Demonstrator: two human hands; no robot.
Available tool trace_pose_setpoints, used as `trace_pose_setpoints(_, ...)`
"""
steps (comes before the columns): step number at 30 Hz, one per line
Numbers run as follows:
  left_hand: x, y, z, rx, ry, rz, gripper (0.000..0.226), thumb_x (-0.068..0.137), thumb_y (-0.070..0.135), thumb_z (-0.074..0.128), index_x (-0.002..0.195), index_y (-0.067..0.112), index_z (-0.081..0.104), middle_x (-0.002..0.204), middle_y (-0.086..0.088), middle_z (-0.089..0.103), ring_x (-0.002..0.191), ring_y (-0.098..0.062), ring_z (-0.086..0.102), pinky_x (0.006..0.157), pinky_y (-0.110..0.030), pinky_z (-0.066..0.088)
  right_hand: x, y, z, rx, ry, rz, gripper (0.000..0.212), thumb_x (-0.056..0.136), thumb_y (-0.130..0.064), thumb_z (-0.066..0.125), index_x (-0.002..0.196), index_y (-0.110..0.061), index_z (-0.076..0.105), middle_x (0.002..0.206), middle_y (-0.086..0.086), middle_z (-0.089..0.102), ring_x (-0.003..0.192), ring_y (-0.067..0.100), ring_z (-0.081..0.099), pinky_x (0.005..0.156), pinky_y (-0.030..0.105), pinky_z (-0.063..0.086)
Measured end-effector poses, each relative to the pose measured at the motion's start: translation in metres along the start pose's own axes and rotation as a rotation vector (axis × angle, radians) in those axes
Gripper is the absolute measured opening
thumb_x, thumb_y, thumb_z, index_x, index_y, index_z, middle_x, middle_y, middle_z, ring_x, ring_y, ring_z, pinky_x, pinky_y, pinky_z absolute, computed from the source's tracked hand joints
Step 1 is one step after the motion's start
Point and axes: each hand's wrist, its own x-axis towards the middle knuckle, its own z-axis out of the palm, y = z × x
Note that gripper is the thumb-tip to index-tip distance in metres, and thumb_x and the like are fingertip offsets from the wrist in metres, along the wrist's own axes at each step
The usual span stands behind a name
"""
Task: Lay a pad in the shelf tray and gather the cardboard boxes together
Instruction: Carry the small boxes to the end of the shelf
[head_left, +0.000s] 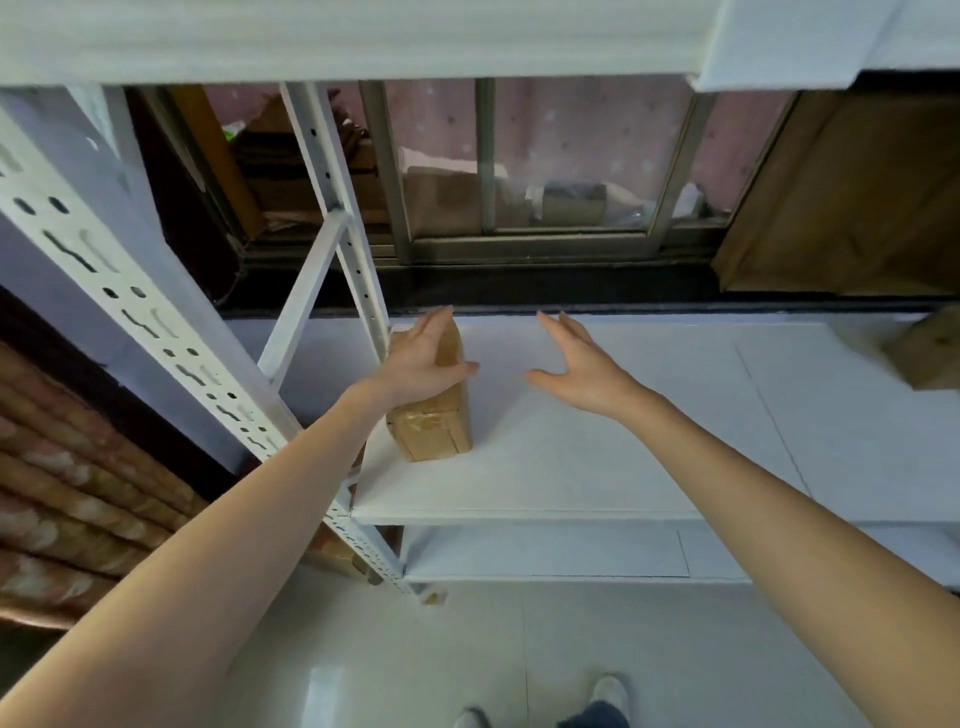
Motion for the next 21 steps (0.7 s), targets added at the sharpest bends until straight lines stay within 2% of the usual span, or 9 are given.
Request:
trace_pose_setpoints(4,0.008,0.066,0.020,-0.016,-0.005,0.069,0.089,0.085,0.046,0.062,0.151,0.026,0.006,0.160,0.003,0.004,0.147,-0.022,0.009,0.115,-0.039,0.020,-0.036,0.033,-0.048,-0.014,0.083,0.066,0.078,0.088,-0.032,0.059,0.149,-0.028,0.011,0.160,0.002,-0.002,0.147,0.019,0.008,0.114,0.033,0.019)
trace_pose_setpoints(11,0.014,0.205,0.078,-0.034,-0.074,0.305,0.094,0.084,0.045,0.064,0.152,0.017,0.005,0.160,-0.001,0.005,0.146,-0.019,0.009,0.115,-0.030,0.014,-0.114,0.110,-0.144,-0.035,0.238,0.164,0.079,0.087,-0.033,0.060,0.149,-0.029,0.011,0.160,-0.001,-0.001,0.146,0.020,0.010,0.116,0.036,0.022)
trace_pose_setpoints(21,0.015,0.424,0.210,-0.045,-0.181,0.495,0.099,0.081,0.053,0.063,0.152,0.020,0.002,0.160,0.002,0.002,0.147,-0.018,0.006,0.116,-0.033,0.015,-0.251,0.269,-0.288,-0.069,0.430,0.277,0.083,0.085,-0.038,0.063,0.150,-0.025,0.012,0.160,0.002,0.002,0.147,0.020,0.009,0.111,0.031,0.024)
